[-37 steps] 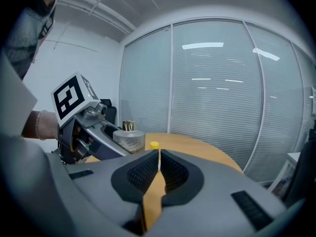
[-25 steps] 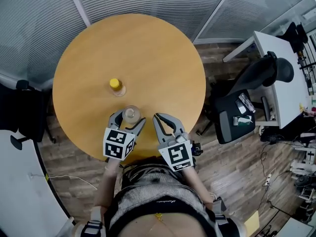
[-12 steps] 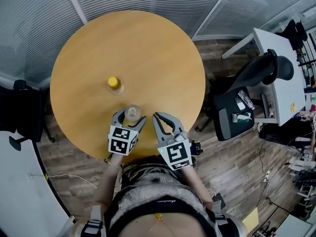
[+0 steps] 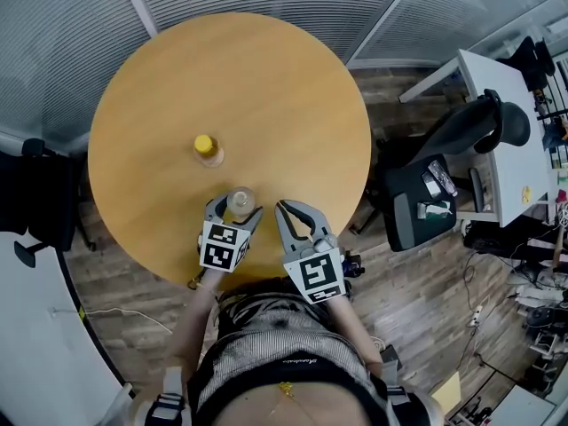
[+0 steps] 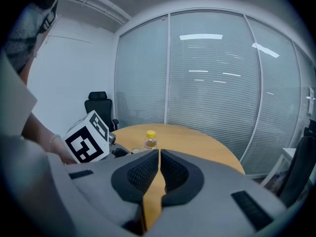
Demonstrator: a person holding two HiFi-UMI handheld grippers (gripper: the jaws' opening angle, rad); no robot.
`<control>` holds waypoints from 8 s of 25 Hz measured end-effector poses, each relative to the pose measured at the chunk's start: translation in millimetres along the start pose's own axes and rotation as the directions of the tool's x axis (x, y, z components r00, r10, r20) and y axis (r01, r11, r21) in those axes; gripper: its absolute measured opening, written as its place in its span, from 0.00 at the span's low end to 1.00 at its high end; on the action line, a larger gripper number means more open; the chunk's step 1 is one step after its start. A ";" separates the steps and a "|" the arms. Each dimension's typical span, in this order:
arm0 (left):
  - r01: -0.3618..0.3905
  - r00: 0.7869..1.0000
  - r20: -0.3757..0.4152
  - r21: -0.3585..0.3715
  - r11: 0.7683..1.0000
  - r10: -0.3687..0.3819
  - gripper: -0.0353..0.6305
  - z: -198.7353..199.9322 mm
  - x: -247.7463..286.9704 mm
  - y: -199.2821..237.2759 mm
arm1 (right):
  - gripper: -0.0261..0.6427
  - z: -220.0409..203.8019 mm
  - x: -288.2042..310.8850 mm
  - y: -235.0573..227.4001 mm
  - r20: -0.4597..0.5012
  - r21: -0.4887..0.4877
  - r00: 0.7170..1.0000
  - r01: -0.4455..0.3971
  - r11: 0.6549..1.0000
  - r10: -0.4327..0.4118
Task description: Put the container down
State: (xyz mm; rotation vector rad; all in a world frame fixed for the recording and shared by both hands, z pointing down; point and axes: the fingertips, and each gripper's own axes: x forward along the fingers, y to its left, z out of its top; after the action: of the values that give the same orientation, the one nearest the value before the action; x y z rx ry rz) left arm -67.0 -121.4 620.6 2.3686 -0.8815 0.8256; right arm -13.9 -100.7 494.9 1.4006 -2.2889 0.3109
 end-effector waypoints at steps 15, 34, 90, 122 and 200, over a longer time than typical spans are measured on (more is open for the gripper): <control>-0.033 0.999 -0.031 0.007 0.999 0.034 0.57 -34.0 28.8 17.8 | 0.08 -16.8 2.8 -7.4 -0.058 -0.002 0.998 0.025 1.000 -0.025; -0.081 0.995 -0.053 0.088 0.993 0.086 0.57 -56.2 56.4 25.5 | 0.08 -33.8 -0.1 -14.2 -0.103 0.004 0.993 0.065 0.998 -0.064; -0.083 0.991 -0.085 0.194 0.978 0.101 0.57 -77.8 60.1 27.1 | 0.08 -36.5 -2.6 -12.0 -0.113 -0.001 0.992 0.056 0.998 -0.056; -0.091 0.987 -0.128 0.091 0.992 0.102 0.57 -97.8 36.5 23.6 | 0.08 -38.4 -13.7 -8.7 -0.081 0.001 0.996 0.042 0.999 -0.042; -0.166 0.881 0.431 -0.100 0.981 0.194 0.08 125.4 -142.2 -44.3 | 0.07 67.8 -14.9 38.1 0.164 -0.055 0.884 -0.435 0.899 0.438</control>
State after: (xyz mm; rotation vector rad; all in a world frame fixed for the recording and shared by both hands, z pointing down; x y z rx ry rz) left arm -76.7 -108.8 426.5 2.4872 -1.3027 0.3148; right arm -58.6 -98.9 429.6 0.9152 -2.7361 0.3136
